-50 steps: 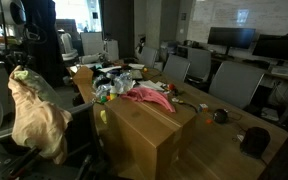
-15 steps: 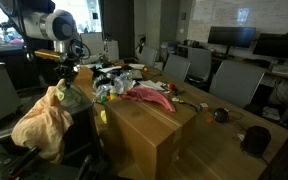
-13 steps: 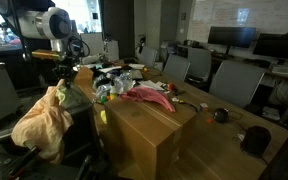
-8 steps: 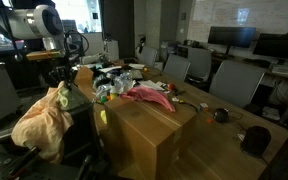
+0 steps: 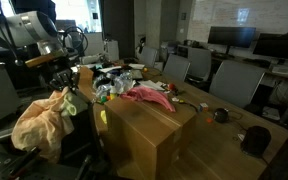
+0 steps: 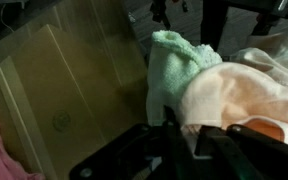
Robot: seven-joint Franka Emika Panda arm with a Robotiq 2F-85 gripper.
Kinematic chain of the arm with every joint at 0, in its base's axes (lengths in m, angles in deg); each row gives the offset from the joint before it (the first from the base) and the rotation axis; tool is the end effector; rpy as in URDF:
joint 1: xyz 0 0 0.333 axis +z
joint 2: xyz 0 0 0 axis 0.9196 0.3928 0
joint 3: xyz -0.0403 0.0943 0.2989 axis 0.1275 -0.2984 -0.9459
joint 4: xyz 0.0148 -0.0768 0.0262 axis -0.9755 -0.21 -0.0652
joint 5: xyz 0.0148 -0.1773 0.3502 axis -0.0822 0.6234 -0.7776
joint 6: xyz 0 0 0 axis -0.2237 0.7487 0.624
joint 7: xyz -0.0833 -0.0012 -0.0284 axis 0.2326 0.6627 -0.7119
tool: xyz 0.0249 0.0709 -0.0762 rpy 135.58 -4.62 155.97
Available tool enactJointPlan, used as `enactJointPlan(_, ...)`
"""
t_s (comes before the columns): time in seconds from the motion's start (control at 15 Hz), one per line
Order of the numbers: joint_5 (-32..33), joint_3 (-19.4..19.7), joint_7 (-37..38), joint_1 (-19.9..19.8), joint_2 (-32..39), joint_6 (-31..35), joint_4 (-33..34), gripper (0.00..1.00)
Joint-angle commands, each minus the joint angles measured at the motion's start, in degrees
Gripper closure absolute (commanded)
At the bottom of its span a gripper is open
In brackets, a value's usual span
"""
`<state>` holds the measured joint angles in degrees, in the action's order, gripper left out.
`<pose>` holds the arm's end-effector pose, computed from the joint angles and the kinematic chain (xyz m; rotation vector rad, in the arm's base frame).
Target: Remove all the clothes from the top of the box except the pink cloth and hang them on the chair
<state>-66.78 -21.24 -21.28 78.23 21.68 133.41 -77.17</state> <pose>0.4394 0.1448 0.2889 2.6631 0.5124 -0.3891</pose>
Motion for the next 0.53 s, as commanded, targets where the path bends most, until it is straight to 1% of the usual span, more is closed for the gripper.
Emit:
enactJointPlan(0.0, 3.49, -0.73, -0.45, 0.45, -1.24, -2.00, -0.98, 0.95)
enactJointPlan(0.33, 5.08, -1.35, -0.22, 0.55, -1.34, -1.73, -1.09, 0.95)
enactJointPlan(0.47, 3.23, -1.46, -0.81, 0.42, -1.21, -0.98, -0.79, 0.95)
